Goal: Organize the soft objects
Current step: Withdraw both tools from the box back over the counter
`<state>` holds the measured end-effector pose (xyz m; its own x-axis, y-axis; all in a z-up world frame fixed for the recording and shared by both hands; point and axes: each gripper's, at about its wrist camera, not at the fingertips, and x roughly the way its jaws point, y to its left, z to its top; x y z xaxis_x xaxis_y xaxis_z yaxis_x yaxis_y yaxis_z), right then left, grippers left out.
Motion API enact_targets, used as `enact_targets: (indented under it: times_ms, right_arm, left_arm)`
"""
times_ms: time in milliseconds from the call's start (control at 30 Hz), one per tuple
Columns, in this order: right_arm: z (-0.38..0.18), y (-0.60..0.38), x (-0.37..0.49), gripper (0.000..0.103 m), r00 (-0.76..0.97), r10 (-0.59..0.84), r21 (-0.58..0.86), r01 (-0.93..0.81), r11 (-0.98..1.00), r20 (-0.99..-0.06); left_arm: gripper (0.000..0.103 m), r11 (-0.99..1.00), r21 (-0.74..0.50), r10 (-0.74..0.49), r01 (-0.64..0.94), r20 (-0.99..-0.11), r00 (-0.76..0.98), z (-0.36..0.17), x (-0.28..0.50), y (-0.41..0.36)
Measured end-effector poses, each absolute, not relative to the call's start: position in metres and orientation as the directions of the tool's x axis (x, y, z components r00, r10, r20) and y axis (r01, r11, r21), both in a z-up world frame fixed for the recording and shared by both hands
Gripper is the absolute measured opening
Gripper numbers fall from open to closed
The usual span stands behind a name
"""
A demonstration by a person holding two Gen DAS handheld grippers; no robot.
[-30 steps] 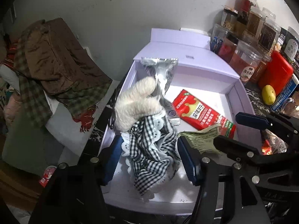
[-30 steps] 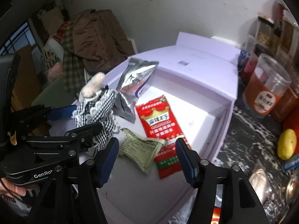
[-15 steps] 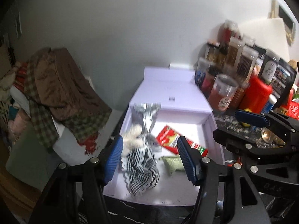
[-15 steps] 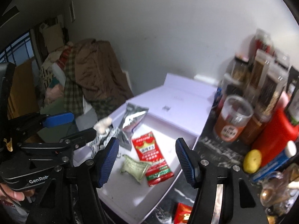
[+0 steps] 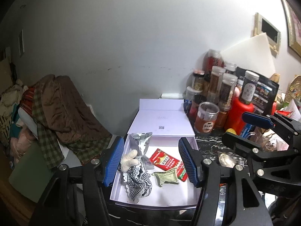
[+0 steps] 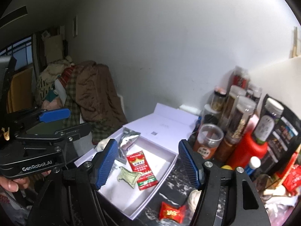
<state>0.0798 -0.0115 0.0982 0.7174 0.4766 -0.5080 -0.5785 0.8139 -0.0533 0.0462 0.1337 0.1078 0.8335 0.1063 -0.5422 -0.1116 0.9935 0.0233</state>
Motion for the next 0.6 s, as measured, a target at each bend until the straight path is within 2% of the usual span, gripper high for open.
enact_targets:
  times_ms: [267,600]
  right_arm:
    - [0.116,-0.034,0.041,0.078,0.762,0.469,-0.069,-0.552,0.831,-0.447]
    - [0.117,-0.06,0.005,0.078,0.808,0.409,-0.079,-0.483,0.872,-0.425]
  left_arm:
    - [0.06,0.997,0.014,0.067,-0.069,-0.51,0.857,0.121,0.023,0.118]
    - [0.06,1.0,0.0,0.0,0.0,-0.495,0.869,0.124,-0.002,0.098]
